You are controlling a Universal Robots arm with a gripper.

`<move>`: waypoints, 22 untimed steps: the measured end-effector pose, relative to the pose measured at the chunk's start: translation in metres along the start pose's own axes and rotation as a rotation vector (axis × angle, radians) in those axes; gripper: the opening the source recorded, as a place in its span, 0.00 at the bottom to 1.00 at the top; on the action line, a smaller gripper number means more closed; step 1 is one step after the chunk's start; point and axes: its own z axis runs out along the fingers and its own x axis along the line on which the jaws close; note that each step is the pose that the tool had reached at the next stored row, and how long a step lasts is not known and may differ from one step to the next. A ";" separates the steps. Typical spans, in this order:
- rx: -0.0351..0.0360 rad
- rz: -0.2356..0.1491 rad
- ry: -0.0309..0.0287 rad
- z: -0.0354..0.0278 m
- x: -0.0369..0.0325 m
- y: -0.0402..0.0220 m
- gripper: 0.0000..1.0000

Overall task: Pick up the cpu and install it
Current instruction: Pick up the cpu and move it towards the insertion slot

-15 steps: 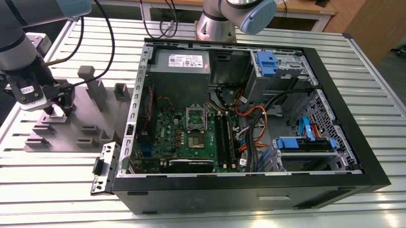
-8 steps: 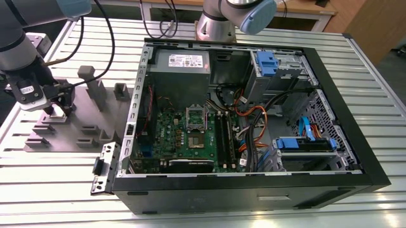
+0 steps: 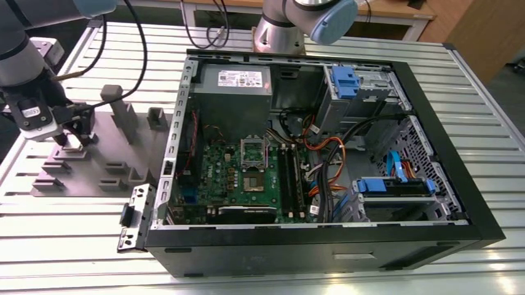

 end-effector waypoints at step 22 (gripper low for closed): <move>0.0000 0.000 -0.0001 -0.0092 0.0001 0.0004 0.47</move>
